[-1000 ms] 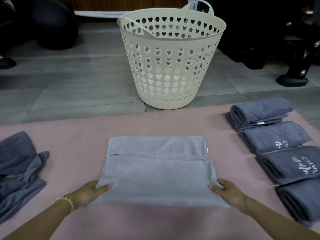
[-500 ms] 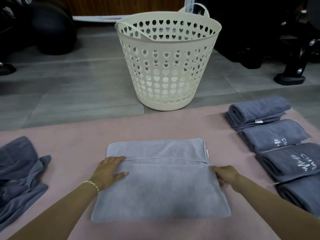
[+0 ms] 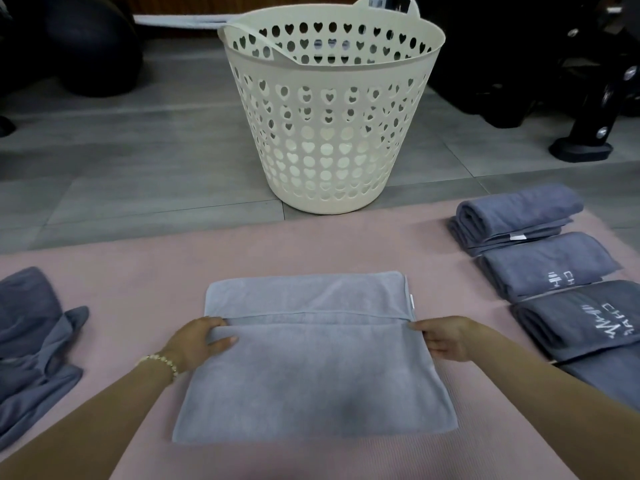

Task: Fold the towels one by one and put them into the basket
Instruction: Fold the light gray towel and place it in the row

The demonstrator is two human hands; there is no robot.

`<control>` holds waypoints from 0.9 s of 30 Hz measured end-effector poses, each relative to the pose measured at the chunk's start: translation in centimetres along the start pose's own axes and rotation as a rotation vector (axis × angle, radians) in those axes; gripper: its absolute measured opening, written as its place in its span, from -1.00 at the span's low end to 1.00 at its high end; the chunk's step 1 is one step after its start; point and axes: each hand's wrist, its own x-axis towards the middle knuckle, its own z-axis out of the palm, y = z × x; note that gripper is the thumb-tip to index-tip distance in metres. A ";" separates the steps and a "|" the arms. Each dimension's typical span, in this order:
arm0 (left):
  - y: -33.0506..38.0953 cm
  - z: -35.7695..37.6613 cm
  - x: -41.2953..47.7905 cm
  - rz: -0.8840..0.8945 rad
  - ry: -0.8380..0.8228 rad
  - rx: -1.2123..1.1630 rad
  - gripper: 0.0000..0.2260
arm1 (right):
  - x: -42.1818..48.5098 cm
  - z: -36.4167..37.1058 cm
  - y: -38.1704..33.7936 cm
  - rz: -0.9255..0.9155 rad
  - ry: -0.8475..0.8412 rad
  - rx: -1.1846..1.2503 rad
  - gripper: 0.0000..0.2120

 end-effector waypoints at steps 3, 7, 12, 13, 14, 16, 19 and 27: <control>0.3 0.3 -0.7 -0.075 0.065 -0.220 -0.82 | -0.5 0.0 0.0 -0.005 -0.051 0.075 -0.89; 0.6 0.3 -0.7 -0.207 0.139 -0.408 -0.83 | -0.7 -0.6 0.3 -0.187 0.172 0.079 -0.93; -0.4 0.0 -0.6 -0.306 0.156 -0.415 -0.76 | -0.6 -0.9 1.7 -0.312 0.154 -0.246 -0.75; -0.8 0.0 -0.7 -0.326 0.115 -0.385 -0.71 | -0.5 -0.9 2.2 -0.321 0.153 -0.277 -0.76; -1.2 0.1 -1.0 -0.334 0.088 -0.362 -0.70 | -0.3 -0.9 2.6 -0.345 0.170 -0.283 -0.80; -1.0 0.3 -1.8 -0.315 0.113 -0.391 -0.67 | 0.0 -0.9 3.1 -0.407 0.208 -0.238 -0.86; 0.1 0.2 -2.7 -0.236 0.239 -0.496 -0.69 | -0.3 -1.2 2.3 -0.471 0.176 -0.138 -0.88; 1.7 -3.5 1.3 -0.114 0.419 -0.599 -0.75 | 0.1 -0.1 -5.1 -0.584 0.243 0.071 -0.85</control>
